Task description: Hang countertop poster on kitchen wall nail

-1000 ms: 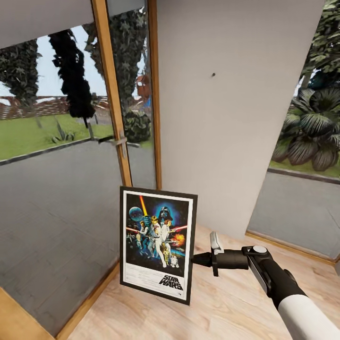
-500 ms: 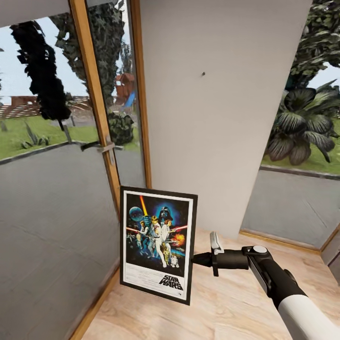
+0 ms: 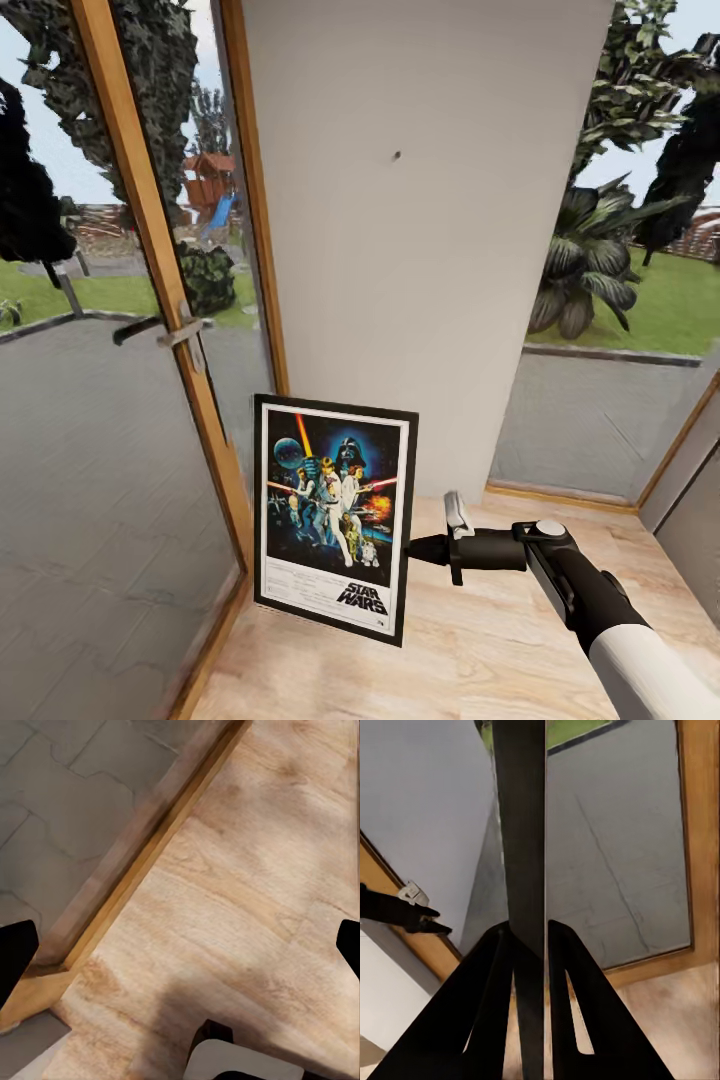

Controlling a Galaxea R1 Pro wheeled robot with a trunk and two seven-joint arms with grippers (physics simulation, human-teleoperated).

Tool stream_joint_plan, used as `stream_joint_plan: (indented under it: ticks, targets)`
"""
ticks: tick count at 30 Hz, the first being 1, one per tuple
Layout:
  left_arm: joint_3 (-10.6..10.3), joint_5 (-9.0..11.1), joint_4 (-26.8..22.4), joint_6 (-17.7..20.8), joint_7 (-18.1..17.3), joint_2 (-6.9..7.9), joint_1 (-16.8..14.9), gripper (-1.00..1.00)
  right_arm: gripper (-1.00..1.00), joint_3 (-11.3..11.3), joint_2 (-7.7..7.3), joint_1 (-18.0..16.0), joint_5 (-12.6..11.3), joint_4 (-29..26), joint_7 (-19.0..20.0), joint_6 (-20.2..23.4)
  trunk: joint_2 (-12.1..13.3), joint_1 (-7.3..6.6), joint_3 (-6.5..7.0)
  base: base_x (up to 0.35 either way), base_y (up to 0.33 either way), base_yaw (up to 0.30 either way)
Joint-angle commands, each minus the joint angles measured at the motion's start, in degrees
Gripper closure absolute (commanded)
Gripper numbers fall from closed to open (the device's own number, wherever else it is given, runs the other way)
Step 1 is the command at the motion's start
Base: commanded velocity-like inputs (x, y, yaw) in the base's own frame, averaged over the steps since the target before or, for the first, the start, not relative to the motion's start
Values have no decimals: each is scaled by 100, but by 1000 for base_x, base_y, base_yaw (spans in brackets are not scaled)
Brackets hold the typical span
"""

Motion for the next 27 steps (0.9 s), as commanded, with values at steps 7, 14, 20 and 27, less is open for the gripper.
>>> stream_joint_plan:
  ticks: [7,14,20,27]
  targets:
    - [15,0,-5,-1,-33,-1,-1,-100,100,16,-6,-9,-30,6,20,77,-11,6,6,207,227,-300]
    - [15,0,-5,-12,-30,-2,-1,-100,100,16,-4,-8,-30,12,20,77,-11,6,26,30,32,-300]
    - [15,0,-5,-12,-18,-2,-1,-100,100,15,-4,-7,-30,16,20,84,-11,6,45,2,2,-300]
    - [15,0,-5,-12,-12,-1,-1,-100,100,15,-5,-9,-30,16,20,86,-11,6,57,3,0,-158]
